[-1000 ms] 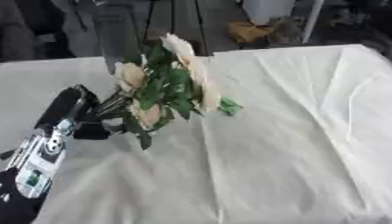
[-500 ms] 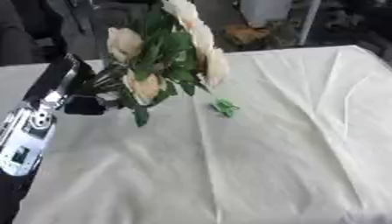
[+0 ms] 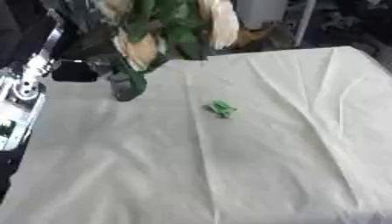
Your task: Arrange flowers into the vase.
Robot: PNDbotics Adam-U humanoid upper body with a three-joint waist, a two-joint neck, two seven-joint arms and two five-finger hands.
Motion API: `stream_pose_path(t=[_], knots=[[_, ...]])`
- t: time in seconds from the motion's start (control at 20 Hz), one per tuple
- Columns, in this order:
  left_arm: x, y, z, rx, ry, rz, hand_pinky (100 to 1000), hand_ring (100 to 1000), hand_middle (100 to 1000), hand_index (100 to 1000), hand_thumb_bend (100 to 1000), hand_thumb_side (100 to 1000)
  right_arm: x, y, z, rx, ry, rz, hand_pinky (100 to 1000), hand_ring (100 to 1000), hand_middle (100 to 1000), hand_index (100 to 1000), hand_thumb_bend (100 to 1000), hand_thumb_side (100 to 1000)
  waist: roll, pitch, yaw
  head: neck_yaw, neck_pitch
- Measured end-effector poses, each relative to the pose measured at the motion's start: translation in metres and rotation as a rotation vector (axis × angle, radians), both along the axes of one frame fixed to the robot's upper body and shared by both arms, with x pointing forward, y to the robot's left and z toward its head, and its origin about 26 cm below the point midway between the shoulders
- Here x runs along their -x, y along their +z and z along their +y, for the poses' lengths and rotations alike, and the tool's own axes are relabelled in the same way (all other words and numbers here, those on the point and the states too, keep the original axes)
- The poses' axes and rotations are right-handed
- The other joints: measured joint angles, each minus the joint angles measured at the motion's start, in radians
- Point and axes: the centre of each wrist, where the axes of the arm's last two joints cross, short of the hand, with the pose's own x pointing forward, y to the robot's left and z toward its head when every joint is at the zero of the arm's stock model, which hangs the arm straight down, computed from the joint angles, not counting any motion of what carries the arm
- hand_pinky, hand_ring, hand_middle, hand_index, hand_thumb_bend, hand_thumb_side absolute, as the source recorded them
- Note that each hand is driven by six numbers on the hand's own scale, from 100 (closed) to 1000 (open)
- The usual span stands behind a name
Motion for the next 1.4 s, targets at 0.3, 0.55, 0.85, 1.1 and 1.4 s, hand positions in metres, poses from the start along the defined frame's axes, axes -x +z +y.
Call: stream_pose_path(t=[0.3, 0.55, 0.85, 1.1, 1.4], knots=[[-0.011, 0.031, -0.001, 0.152, -0.019, -0.117, 100, 100, 100, 151, 716, 401, -0.001, -0.001, 0.002, 0.008, 0.011, 0.009, 793, 838, 878, 953, 184, 486, 0.0, -0.002, -0.023, 0.01, -0.007], [-0.026, 0.044, 0.0, 0.344, -0.024, -0.209, 100, 100, 100, 151, 708, 402, -0.002, 0.0, 0.004, 0.013, 0.022, 0.01, 793, 839, 878, 954, 182, 487, 0.003, 0.0, -0.044, 0.023, -0.021], [-0.035, 0.06, 0.009, 0.522, -0.017, -0.329, 100, 100, 100, 153, 705, 399, -0.003, 0.0, 0.005, 0.016, 0.026, 0.014, 793, 839, 878, 954, 181, 488, 0.009, 0.002, -0.065, 0.031, -0.031], [-0.034, 0.077, 0.014, 0.615, -0.021, -0.429, 100, 100, 100, 153, 704, 401, -0.003, -0.001, 0.005, 0.015, 0.027, 0.016, 793, 839, 878, 954, 179, 489, 0.011, 0.002, -0.076, 0.035, -0.039], [-0.034, 0.079, 0.016, 0.744, -0.053, -0.472, 100, 100, 100, 153, 702, 416, -0.003, -0.001, 0.005, 0.015, 0.03, 0.019, 794, 839, 878, 954, 178, 489, 0.013, 0.002, -0.084, 0.035, -0.046]])
